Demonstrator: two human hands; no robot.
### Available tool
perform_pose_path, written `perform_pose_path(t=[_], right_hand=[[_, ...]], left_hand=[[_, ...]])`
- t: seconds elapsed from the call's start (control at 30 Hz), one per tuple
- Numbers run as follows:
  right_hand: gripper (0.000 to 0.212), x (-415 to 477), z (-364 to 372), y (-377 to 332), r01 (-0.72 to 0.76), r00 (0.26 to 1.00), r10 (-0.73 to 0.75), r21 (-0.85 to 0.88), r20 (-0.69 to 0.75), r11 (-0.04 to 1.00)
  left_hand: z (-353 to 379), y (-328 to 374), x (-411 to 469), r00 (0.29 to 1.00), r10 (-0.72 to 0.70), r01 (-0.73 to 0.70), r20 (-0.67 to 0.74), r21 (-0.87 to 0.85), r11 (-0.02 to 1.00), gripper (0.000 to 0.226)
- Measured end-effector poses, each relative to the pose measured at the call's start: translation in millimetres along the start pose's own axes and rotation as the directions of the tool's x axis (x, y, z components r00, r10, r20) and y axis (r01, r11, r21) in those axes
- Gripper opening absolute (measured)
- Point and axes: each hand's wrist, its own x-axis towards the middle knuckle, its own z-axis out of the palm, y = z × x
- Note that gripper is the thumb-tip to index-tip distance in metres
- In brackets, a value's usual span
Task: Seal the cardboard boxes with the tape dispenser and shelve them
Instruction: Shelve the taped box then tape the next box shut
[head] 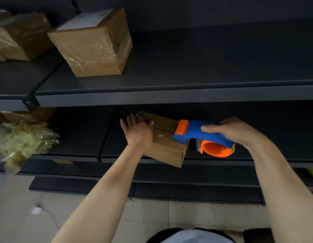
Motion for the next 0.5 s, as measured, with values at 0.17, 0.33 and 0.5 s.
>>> perform_pose_path(t=[0.17, 0.33, 0.5], right_hand=[[0.077, 1, -1, -1, 0.014, 1.000, -0.014, 0.007, 0.022, 1.000], [0.080, -2, -7, 10, 0.029, 0.999, -0.028, -0.023, 0.031, 0.999], [0.075, -8, -5, 26, 0.030, 0.998, -0.031, 0.008, 0.049, 1.000]], left_hand=[[7, 5, 2, 0.986, -0.077, 0.079, 0.146, -0.009, 0.997, 0.094], [2, 4, 7, 0.979, -0.083, 0.086, 0.185, -0.009, 0.996, 0.107], [1, 7, 9, 0.975, -0.084, 0.082, 0.205, 0.018, 0.996, 0.110]])
